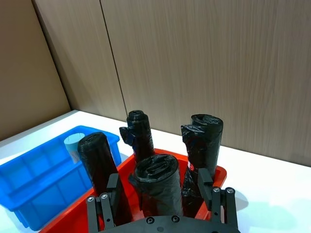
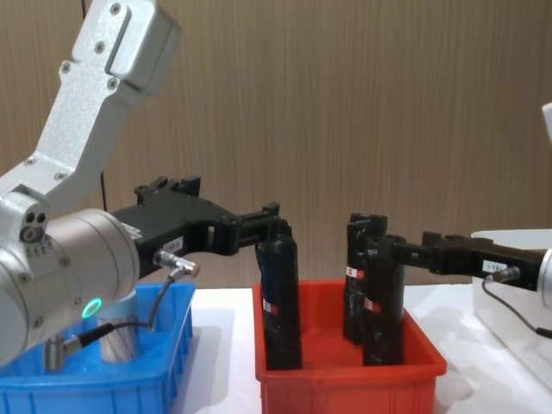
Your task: Pick the cotton swabs from the blue box and place them into the white box.
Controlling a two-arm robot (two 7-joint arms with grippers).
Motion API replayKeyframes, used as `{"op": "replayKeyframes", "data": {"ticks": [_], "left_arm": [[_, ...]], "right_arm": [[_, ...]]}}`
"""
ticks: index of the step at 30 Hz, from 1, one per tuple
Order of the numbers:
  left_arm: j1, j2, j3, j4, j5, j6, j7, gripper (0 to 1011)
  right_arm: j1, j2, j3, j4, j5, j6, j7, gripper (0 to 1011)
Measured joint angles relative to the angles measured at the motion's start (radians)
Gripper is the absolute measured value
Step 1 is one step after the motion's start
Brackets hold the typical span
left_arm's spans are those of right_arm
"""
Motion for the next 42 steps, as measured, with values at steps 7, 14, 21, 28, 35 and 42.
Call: {"op": "replayKeyframes", "data": {"ticks": [7,14,21,28,35,42], "left_arm": [[0.000,0.000,0.000,0.000,0.000,0.000,0.000,1004],[0.000,0.000,0.000,0.000,0.000,0.000,0.000,1004],[0.000,0.000,0.000,0.000,0.000,0.000,0.000,1004],[0.000,0.000,0.000,0.000,0.000,0.000,0.000,1004],[0.000,0.000,0.000,0.000,0.000,0.000,0.000,1004],[0.000,0.000,0.000,0.000,0.000,0.000,0.000,1004]], "right_arm": [[0.048,-0.015,-0.006,0.085,0.000,-0.026,0.023,1001],[0.099,-0.032,-0.012,0.179,-0.001,-0.060,0.046,1001],[0.134,-0.043,-0.017,0.246,-0.001,-0.086,0.062,1001],[0.178,-0.058,-0.024,0.325,-0.007,-0.117,0.080,1001],[0.217,-0.071,-0.029,0.402,-0.011,-0.150,0.092,945],[0.253,-0.083,-0.034,0.471,-0.016,-0.182,0.103,759]]}}
